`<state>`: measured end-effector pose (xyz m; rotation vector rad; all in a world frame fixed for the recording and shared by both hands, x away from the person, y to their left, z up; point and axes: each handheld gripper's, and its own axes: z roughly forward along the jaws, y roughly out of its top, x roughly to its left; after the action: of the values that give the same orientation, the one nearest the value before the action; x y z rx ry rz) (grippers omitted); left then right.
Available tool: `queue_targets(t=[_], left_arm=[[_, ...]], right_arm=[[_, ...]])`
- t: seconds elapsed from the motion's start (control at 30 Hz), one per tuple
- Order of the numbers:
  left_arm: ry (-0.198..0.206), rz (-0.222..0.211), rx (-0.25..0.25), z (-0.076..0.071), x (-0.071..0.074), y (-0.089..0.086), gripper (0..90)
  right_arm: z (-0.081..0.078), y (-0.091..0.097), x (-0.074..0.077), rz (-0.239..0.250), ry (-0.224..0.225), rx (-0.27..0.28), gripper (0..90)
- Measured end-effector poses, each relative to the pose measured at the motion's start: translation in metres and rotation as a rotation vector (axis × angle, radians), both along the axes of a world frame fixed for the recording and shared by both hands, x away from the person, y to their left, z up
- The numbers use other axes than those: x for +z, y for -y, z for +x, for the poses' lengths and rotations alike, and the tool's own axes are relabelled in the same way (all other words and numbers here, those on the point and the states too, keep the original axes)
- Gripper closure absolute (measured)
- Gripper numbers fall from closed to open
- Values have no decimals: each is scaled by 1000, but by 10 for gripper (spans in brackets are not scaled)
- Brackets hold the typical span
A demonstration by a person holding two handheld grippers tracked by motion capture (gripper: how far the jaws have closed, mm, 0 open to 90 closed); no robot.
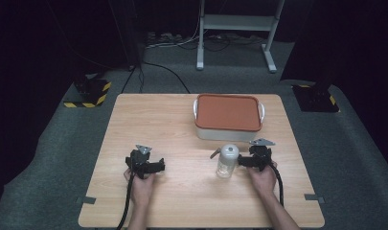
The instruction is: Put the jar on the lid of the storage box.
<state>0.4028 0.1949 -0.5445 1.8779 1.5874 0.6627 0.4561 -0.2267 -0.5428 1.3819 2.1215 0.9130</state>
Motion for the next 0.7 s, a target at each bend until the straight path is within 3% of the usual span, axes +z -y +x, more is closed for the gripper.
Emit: queue_targets(t=[0.7], left_arm=[[1,-1,-3,0,0,0,20]], right_arm=[[-1,1,0,-3,-13,-13,56]])
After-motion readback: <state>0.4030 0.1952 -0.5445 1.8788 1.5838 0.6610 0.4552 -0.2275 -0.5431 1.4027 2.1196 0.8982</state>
